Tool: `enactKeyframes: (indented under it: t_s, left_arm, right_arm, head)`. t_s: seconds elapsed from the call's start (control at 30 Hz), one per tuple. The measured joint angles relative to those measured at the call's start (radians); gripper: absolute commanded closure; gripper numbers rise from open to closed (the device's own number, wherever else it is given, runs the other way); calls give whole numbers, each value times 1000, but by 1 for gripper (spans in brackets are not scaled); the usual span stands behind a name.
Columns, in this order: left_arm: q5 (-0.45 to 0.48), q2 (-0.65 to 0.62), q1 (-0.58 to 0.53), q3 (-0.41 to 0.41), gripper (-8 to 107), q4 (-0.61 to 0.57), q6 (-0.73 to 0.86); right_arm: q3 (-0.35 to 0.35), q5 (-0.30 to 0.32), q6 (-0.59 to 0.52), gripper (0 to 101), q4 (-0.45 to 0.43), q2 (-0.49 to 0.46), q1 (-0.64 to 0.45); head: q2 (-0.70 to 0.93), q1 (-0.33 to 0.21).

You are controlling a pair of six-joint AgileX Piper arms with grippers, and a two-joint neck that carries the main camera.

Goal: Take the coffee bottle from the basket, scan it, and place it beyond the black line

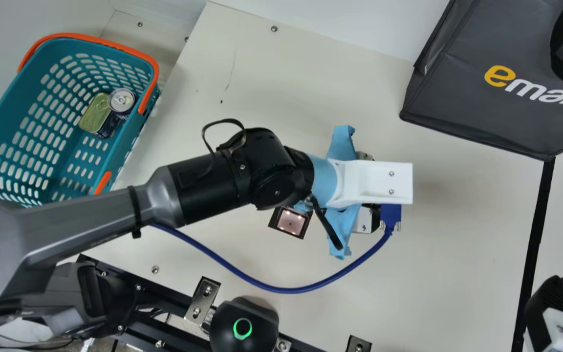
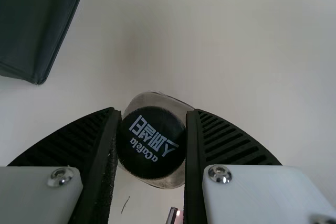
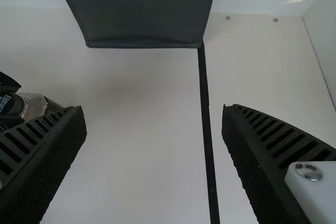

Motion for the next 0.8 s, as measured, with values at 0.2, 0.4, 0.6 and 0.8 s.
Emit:
enactKeyframes:
  t_s: [0.2,0.4,0.6,0.8]
  left_arm:
    - [4,2,0,-13,35,2,-10]
    - [11,4,0,-27,15,9,-19]
    - [19,6,0,-38,9,11,-26]
    - [28,0,2,-45,9,19,-37]
  right_arm:
    - [0,0,0,10,0,0,0]
    - [0,0,0,10,0,0,0]
    - [0,0,0,10,0,0,0]
    - [0,0,0,10,0,0,0]
  head:
    - [0,0]
    - [0,0]
    - [0,2]
    - [0,0]
